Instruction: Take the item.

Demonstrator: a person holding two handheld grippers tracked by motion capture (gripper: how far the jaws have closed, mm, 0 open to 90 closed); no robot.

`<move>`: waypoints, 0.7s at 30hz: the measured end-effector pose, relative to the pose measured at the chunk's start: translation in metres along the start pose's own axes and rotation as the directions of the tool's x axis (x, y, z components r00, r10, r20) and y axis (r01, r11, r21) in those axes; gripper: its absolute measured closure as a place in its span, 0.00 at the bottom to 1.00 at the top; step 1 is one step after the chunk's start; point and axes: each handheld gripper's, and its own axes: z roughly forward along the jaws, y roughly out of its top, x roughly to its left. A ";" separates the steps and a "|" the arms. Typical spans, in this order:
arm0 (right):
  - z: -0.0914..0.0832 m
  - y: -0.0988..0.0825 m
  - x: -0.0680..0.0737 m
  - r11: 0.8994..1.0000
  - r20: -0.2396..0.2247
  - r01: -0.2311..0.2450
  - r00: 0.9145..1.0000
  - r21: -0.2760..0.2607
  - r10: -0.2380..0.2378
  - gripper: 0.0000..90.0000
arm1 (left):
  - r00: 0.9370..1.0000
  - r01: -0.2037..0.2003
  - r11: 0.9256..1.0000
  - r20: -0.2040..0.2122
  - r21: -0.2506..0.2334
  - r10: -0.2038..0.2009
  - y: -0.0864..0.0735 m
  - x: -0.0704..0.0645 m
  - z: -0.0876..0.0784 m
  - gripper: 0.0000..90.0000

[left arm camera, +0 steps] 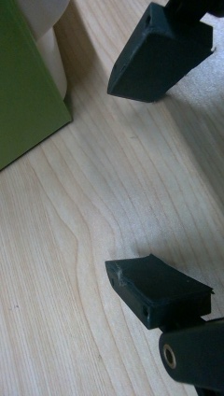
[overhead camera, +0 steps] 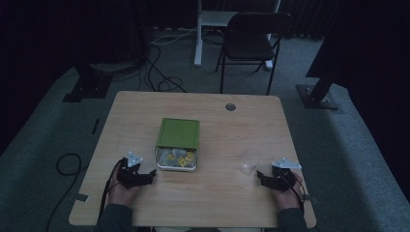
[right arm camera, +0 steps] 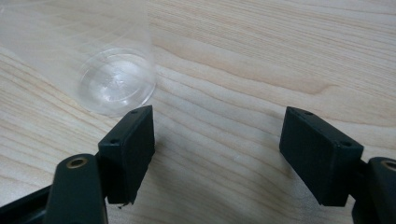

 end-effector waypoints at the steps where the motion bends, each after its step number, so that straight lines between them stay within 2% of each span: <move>1: 0.000 0.000 0.000 1.000 0.000 0.000 1.000 0.000 0.000 0.29 | 1.000 -0.001 1.000 0.001 0.001 0.001 0.000 0.000 0.000 0.17; 15: 0.000 0.000 0.000 1.000 0.000 0.000 1.000 0.000 0.000 0.29 | 1.000 -0.006 1.000 0.007 -0.004 0.006 -0.001 0.001 0.000 0.17; 16: 0.000 0.000 0.000 1.000 0.000 0.000 1.000 0.000 0.000 0.29 | 1.000 -0.016 1.000 0.018 -0.006 0.016 -0.002 0.001 -0.001 0.17; 21: 0.000 0.000 0.000 1.000 0.000 0.000 1.000 0.000 0.000 0.29 | 1.000 -0.014 1.000 0.015 0.013 0.014 0.000 0.001 -0.003 0.18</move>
